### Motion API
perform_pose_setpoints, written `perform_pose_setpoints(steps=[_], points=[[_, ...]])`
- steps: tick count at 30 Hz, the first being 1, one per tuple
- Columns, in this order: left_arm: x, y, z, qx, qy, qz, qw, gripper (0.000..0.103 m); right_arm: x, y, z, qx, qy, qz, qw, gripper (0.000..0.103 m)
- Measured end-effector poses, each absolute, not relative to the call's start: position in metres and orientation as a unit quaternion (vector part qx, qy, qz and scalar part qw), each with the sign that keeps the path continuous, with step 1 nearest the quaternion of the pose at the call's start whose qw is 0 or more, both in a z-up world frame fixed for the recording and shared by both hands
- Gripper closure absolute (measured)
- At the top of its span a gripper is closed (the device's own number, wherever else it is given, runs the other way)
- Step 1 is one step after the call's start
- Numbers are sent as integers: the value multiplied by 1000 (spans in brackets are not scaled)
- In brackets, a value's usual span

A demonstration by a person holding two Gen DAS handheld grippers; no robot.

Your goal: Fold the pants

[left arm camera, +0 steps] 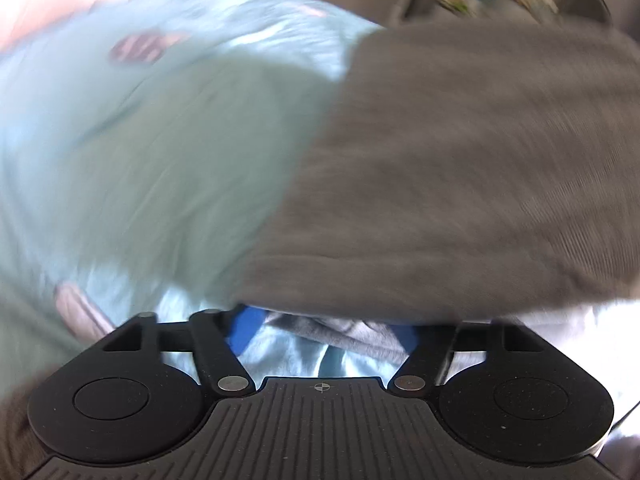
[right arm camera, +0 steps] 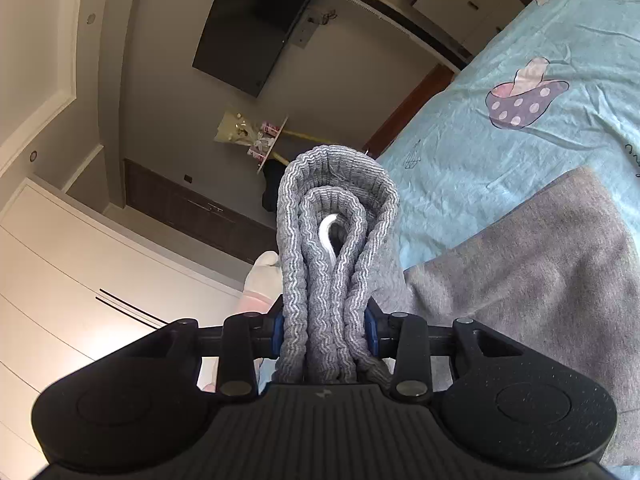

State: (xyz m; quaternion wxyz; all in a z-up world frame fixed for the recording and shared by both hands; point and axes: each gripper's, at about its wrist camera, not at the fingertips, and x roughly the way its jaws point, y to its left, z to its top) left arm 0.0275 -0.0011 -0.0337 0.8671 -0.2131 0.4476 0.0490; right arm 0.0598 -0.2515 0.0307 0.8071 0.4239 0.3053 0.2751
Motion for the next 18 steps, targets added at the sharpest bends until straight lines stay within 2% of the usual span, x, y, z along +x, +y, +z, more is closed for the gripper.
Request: perform_pose_setpoints(steps=[4,13,18], points=[[21,20,-36,-277,441,51,852,36,52,-263,25,424,303,268,810,67],[12,16,-27,-243,443,41,862,37,41,-303,-21,406,325,206,829,66],[7,17,-17,-246,451,11,858,37,44,-314,-46,338,372,115,857,51]])
